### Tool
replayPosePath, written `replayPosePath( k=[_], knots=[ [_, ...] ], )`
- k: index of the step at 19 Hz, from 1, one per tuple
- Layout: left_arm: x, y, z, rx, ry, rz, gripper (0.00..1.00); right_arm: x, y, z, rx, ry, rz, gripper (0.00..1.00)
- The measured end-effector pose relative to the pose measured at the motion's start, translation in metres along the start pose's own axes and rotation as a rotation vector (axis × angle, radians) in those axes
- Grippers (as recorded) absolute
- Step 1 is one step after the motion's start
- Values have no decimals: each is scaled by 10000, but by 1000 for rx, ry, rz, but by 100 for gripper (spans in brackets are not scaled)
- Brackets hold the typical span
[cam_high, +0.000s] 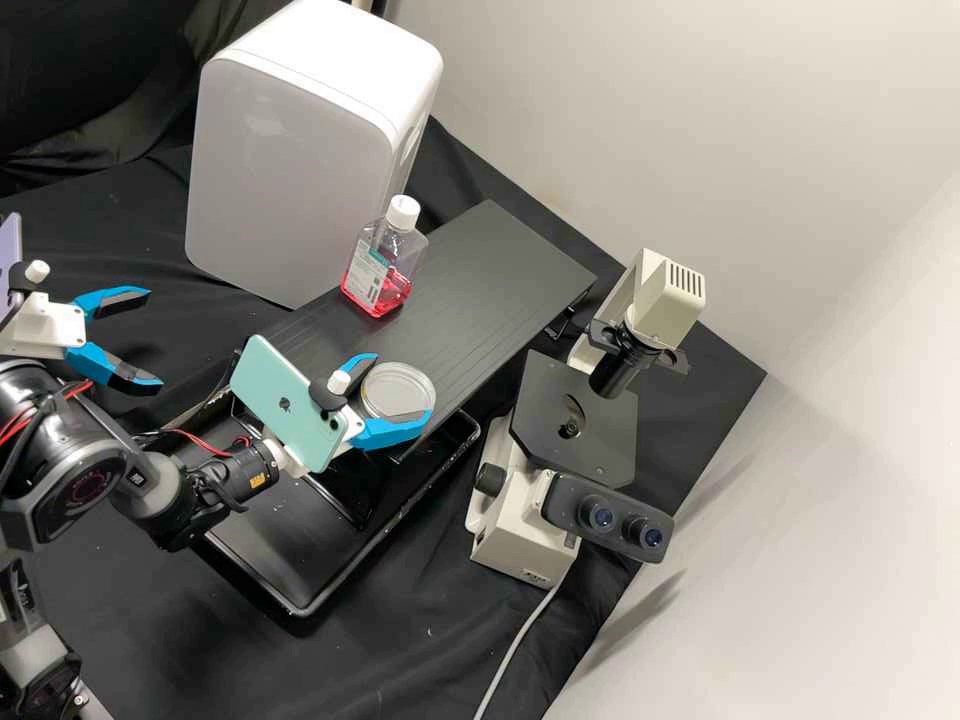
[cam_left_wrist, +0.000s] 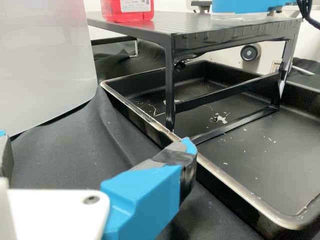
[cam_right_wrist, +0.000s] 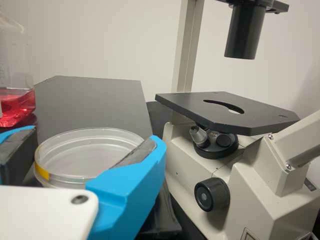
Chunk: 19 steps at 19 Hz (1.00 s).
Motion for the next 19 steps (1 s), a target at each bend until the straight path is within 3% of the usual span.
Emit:
replayPosePath(
  k=[14, 19],
  knots=[
    [0, 0, 6, -2, 2, 1, 100, 0, 0, 0, 0, 0, 0, 0],
    [18, 14, 21, -5, -2, 9, 100, -42, 64, -52, 4, 21, 23, 0]
  ],
)
